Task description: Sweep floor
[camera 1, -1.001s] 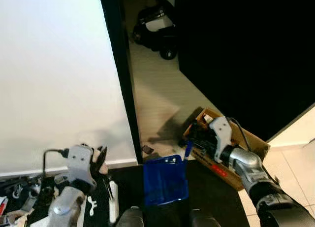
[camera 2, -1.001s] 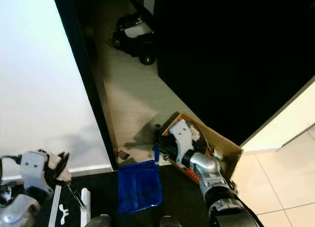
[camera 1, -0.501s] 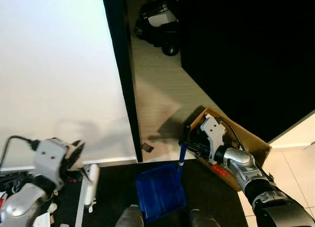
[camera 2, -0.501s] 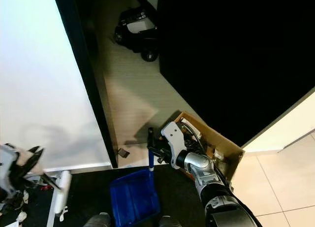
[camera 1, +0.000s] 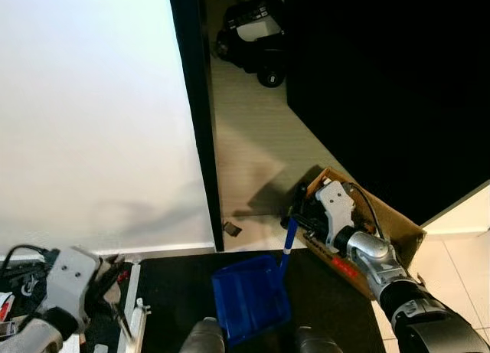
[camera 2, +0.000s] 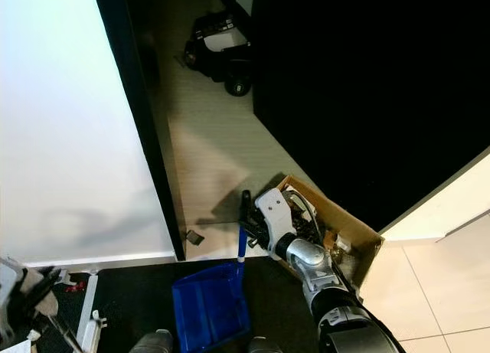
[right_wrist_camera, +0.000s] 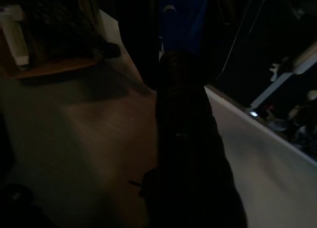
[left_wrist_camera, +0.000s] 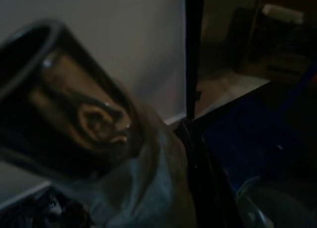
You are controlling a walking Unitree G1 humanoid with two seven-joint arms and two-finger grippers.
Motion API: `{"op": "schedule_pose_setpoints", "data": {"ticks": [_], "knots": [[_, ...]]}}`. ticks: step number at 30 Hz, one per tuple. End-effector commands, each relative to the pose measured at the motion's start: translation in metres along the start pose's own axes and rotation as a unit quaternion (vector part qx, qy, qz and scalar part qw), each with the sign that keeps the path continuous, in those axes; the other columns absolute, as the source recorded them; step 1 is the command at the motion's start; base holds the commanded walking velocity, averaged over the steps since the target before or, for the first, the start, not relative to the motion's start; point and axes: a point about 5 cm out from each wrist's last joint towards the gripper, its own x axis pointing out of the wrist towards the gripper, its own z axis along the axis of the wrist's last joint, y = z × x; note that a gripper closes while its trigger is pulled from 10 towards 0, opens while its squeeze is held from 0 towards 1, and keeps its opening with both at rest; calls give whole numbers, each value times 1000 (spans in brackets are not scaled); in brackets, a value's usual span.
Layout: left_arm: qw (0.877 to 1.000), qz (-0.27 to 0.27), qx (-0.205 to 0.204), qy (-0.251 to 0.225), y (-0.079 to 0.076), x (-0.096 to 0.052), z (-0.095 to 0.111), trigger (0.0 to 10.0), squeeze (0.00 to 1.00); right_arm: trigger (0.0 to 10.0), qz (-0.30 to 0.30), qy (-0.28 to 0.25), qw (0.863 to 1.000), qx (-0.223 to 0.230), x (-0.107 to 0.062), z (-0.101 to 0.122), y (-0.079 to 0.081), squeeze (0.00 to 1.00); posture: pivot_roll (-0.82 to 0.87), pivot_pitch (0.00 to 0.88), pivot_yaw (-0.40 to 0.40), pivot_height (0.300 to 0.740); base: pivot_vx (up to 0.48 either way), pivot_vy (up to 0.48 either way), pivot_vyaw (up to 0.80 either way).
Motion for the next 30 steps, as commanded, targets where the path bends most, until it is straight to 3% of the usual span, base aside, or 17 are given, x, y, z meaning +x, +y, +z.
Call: {"op": "schedule_pose_setpoints", "data": {"ticks": [1,4,8,16,21,25,30], "knots": [[1000,1,-8,-10,-8,2,-3,10000,0,10000,-24,8,1000,1,-4,-5,-5,0,180,97,-68,740,0,0,0],[999,-3,-26,-19,-19,6,-4,10000,0,10000,-16,6,1000,2,-2,-4,-1,0,180,99,-72,740,0,0,0],[999,-19,-7,-41,-27,6,11,10000,0,10000,-13,-1,1000,5,0,-3,1,0,180,97,-68,740,0,0,0],[990,35,111,-75,5,9,29,10000,0,10000,-11,-3,1000,5,-1,-4,3,0,175,114,-68,740,0,0,0],[985,57,146,-76,27,4,41,10000,0,10000,-14,0,1000,4,-4,-7,0,0,169,114,-66,740,0,0,0],[985,67,145,-65,36,3,42,10000,0,10000,-16,1,1000,4,-6,-8,-1,0,164,122,-68,740,0,0,0],[995,80,47,-34,29,20,10,10000,0,10000,-13,1,1000,2,-5,-7,0,0,148,129,-87,740,0,0,0]]}}
